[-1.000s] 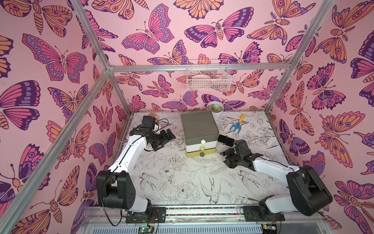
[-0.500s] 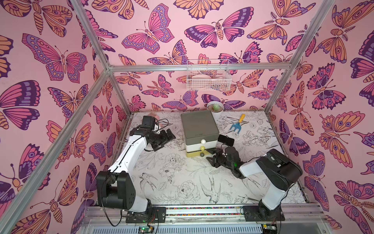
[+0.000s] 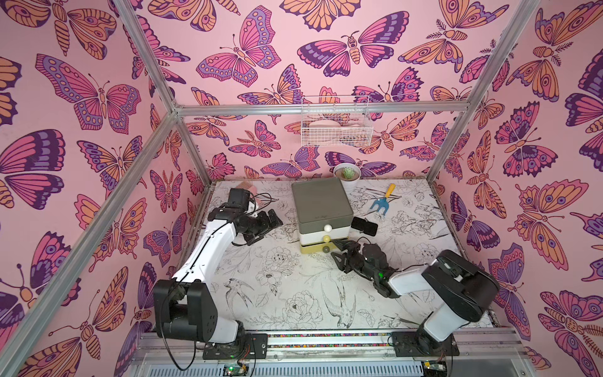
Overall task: Place the brooch boxes into the drawer by color
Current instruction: Open the drawer in the storage box.
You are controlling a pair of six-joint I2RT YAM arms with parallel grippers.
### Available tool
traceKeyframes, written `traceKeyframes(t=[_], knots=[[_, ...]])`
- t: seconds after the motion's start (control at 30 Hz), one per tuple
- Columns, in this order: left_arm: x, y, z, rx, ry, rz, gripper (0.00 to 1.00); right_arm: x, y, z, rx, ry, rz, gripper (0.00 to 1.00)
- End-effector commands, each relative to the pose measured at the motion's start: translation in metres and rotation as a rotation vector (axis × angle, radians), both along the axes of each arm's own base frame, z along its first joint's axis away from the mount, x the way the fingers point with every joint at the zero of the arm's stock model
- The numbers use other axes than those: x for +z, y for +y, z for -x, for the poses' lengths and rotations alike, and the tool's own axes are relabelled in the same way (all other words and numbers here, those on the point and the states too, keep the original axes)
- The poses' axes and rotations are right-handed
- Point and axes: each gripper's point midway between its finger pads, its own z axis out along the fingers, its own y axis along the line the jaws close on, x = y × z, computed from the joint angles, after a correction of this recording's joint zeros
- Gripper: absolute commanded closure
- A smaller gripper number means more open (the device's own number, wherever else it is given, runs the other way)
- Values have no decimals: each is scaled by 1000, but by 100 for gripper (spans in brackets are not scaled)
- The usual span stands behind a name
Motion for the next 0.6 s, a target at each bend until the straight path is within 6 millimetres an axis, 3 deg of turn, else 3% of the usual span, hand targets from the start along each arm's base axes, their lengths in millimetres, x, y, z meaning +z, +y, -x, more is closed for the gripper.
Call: traceKeyframes(t=[0.0,0.13,0.23,0.43,0.57], knots=[[4,2,6,-7,-5,-16,0,14,-31,3,24,-19,244,40],[1,3,8,-6,-1,-20,0,26,-85,20,-46,4,450,42],[-3,3,8,-10,10,-20,0,10,-107,33,-5,102,497,44],[-4,1,5,-19,12,-17,0,-14,-87,27,94,152,434,44],[-1,2,4,-13,4,-21,0,-13,-70,11,149,128,428,44]])
